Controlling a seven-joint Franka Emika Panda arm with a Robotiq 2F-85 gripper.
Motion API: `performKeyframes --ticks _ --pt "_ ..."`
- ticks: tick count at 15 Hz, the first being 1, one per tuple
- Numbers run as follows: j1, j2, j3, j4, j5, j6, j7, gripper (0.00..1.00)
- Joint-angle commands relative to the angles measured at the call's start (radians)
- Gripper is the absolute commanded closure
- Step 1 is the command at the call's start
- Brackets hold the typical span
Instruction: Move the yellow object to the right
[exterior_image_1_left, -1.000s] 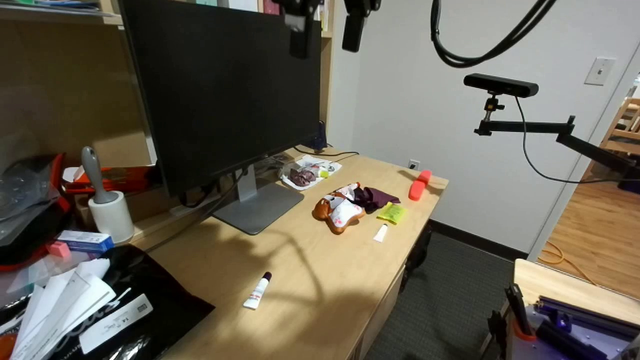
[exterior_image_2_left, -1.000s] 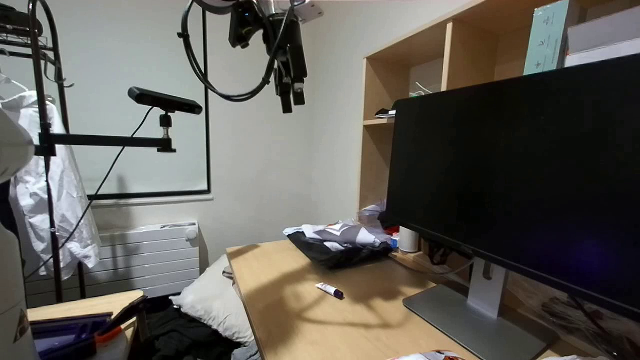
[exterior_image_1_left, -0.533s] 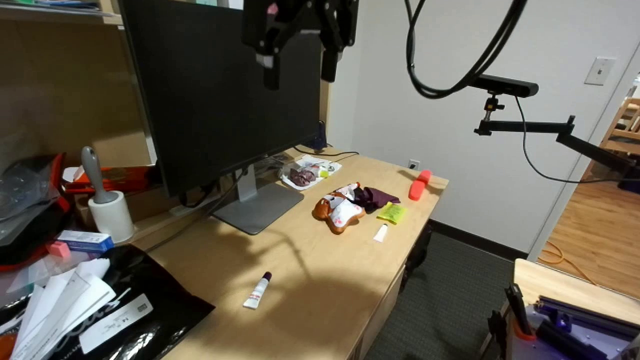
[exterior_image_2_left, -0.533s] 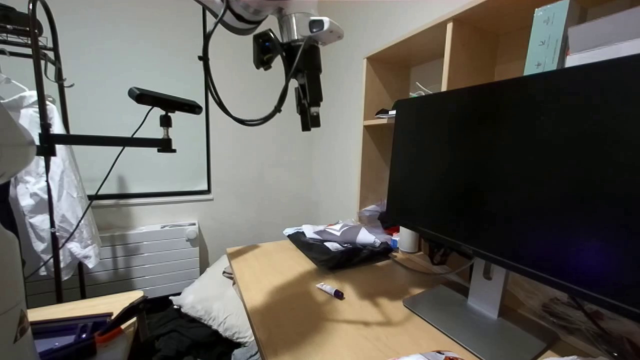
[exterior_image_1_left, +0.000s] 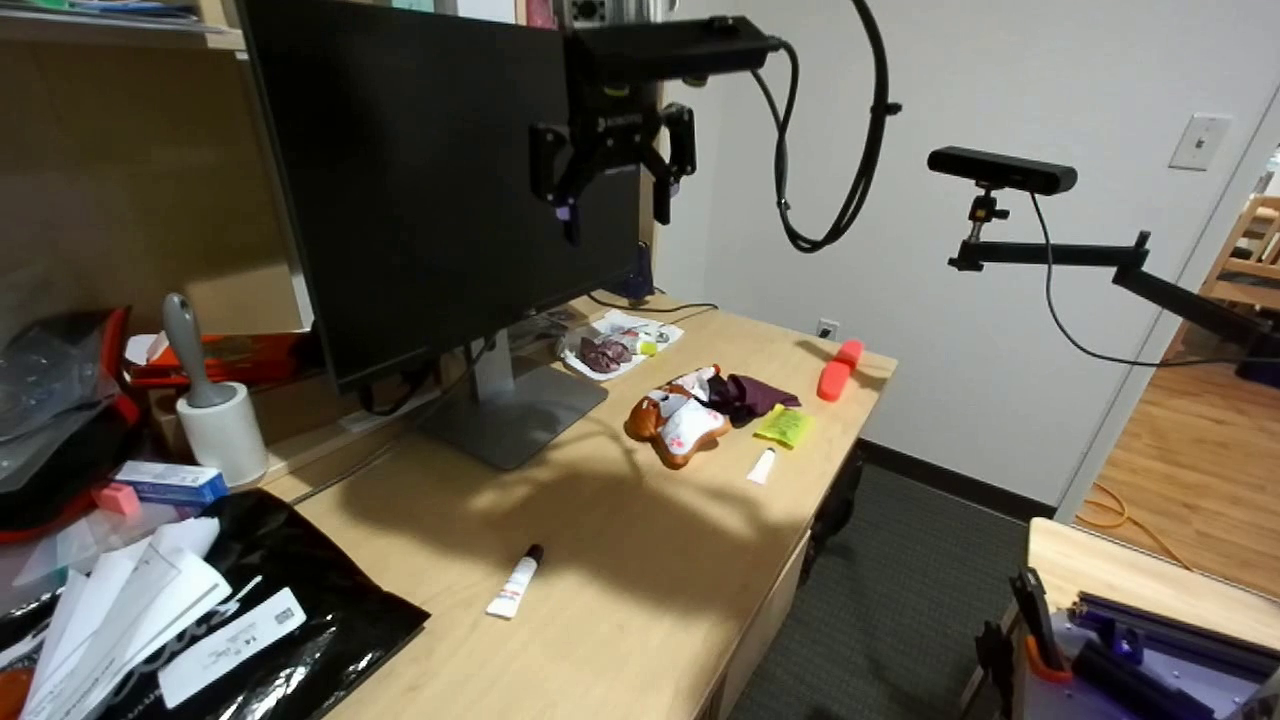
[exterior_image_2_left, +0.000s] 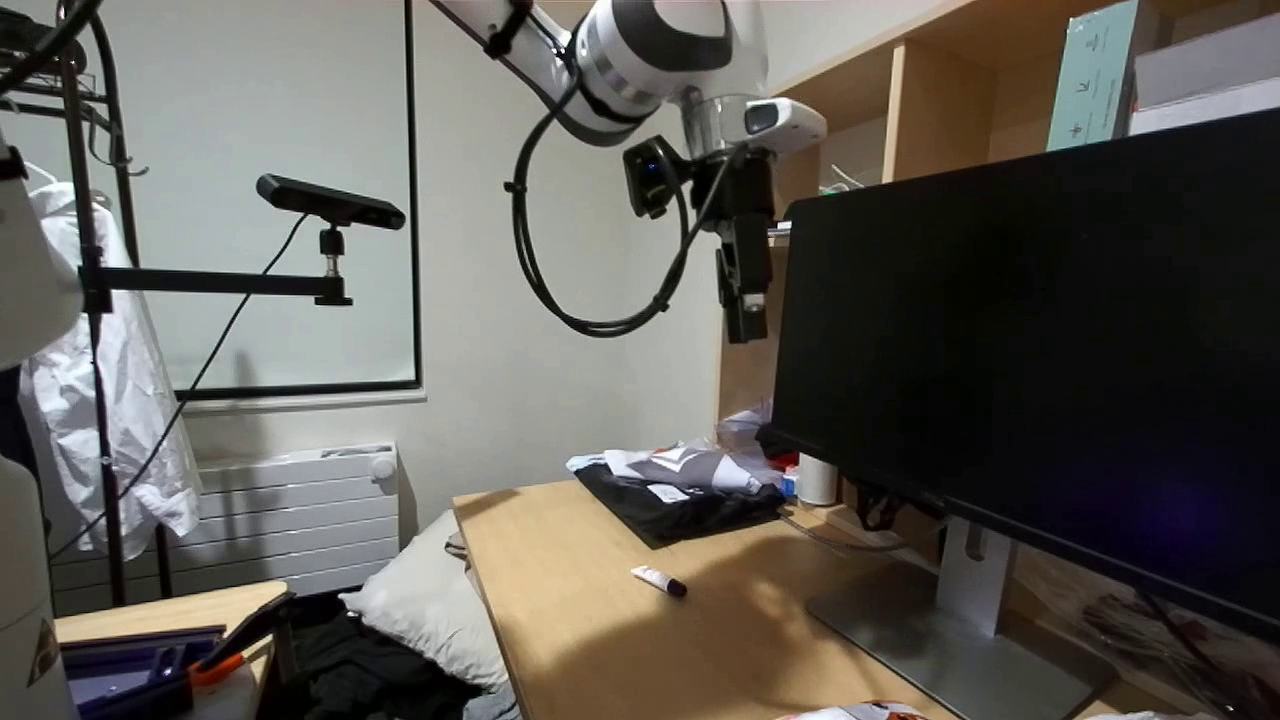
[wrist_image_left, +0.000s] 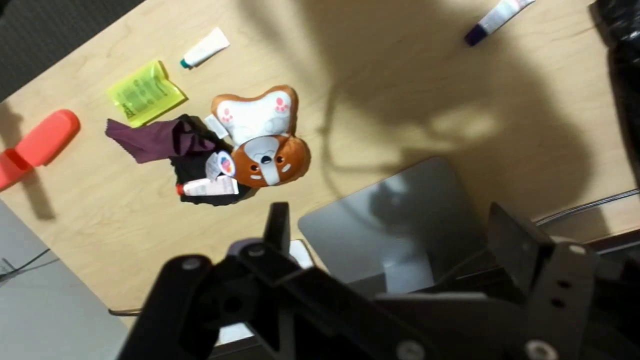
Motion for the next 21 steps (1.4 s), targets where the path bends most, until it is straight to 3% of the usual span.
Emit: performKeyframes --ticks 1,7,15,21 --pt "-0.008 0.142 -0.067 0.106 -0.069 0.007 0.013 0.00" --pt "0.000 0.325 -0.178 0.186 -0.138 0.020 -0.001 0.00" --pt "0.013 0.330 -0.193 0.181 -0.107 0.009 -0.011 0.00" --pt "-0.013 0.457 -0.209 0.271 -0.093 -0.168 -0.178 0.00"
